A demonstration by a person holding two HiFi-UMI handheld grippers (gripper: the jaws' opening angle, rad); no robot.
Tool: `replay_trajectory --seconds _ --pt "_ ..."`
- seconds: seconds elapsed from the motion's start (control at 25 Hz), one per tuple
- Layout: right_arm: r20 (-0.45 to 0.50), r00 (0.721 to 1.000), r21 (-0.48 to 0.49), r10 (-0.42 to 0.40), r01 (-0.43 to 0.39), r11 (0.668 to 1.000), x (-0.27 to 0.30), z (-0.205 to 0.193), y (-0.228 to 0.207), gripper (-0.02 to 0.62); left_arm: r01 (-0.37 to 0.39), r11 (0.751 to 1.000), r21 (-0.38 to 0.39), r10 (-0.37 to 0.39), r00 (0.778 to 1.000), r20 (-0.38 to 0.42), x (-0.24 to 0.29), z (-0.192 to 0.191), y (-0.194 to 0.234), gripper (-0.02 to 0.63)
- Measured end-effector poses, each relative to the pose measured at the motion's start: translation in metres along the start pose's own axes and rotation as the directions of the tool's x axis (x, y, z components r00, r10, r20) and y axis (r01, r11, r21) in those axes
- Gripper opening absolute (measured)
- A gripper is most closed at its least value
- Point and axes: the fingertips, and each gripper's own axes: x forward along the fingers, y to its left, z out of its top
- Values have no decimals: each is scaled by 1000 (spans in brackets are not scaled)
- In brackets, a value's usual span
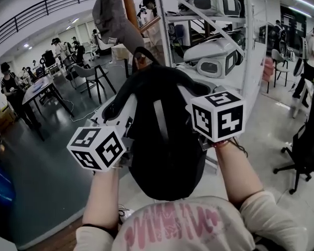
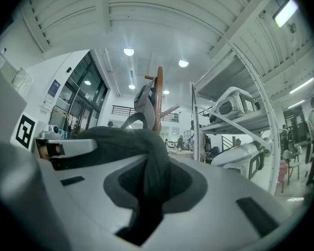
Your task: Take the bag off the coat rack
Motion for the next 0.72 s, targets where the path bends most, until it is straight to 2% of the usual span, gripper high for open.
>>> replay_trajectory --seconds 0.36,0.72 --pt "15 999 -8 -34 34 999 -20 7 26 63 31 999 6 -31 999 12 -25 11 -1 86" --pt "31 995 -22 -92 93 995 -50 15 57 63 105 994 -10 -105 994 41 -57 21 -7 86"
